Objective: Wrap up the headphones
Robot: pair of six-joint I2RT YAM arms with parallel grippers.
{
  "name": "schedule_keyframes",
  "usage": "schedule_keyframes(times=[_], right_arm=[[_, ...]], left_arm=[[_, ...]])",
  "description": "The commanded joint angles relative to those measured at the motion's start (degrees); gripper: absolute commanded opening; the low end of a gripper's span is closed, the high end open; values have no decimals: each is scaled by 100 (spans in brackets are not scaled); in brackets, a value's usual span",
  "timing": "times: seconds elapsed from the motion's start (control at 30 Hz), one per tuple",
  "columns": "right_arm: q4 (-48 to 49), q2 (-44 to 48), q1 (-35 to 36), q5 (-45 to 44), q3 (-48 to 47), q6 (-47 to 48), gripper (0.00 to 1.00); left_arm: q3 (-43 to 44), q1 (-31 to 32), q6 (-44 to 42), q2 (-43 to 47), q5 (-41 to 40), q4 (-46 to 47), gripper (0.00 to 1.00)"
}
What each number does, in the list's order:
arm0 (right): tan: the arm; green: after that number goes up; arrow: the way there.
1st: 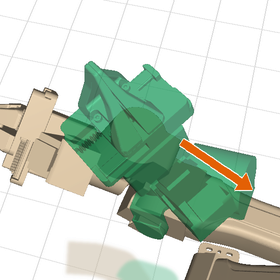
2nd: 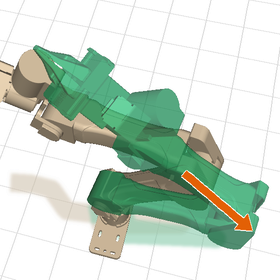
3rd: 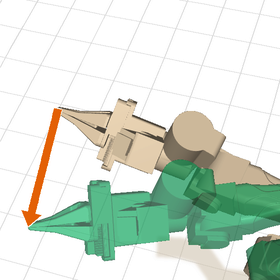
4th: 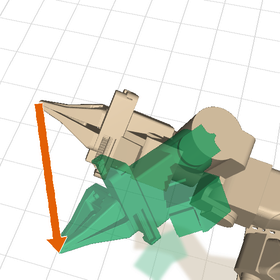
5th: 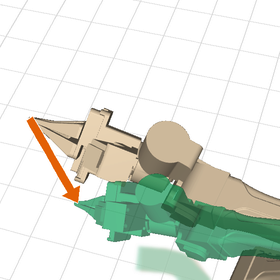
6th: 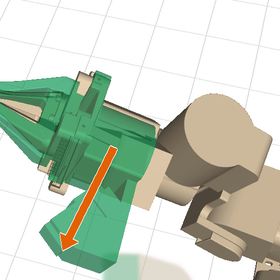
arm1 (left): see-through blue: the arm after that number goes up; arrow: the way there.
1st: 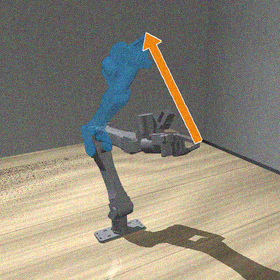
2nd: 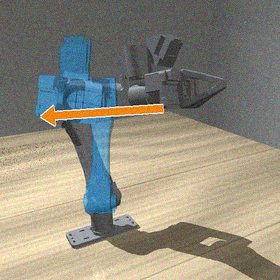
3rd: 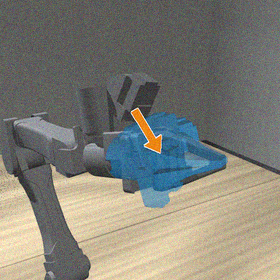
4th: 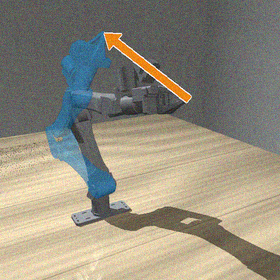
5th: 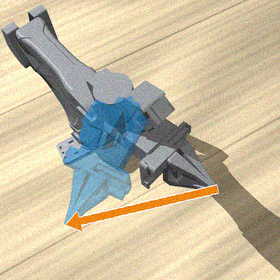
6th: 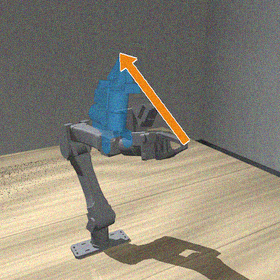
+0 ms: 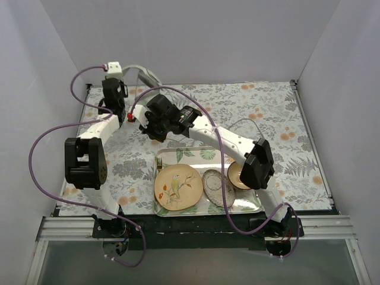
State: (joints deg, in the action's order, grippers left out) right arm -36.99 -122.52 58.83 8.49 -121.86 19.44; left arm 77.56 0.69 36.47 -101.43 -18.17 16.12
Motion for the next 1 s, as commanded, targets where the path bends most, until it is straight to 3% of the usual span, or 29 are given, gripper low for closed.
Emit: schedule_keyframes(times=[0.0,0.13,0.37,0.5,0.67,0.8,0.97], right_arm=[[-721,632,-538,-356,-417,-203,1],[-1055,869,-1162,-778,-400,-388,1],[-1117,984,-1646,-1919,-382,-152,1],[-828,914,-2005,-1887,-479,16,1],[-108,993,-2419,-1299,-269,-19,1],[744,1413,-2849,-675,521,-221,1],[1870,1784,-3307,714,1514,-748,1]], left_arm=[[-1092,519,-2132,896,471,2078,0],[-1717,748,-3021,1230,1270,1993,0],[-2017,1065,-3586,1468,1807,1211,0],[-1456,1074,-3112,1494,2544,-332,0],[-831,1082,-2242,1591,3232,-1566,0],[-313,1083,-1390,1652,3539,-2532,0],[249,1074,-580,1723,4400,-3307,0]])
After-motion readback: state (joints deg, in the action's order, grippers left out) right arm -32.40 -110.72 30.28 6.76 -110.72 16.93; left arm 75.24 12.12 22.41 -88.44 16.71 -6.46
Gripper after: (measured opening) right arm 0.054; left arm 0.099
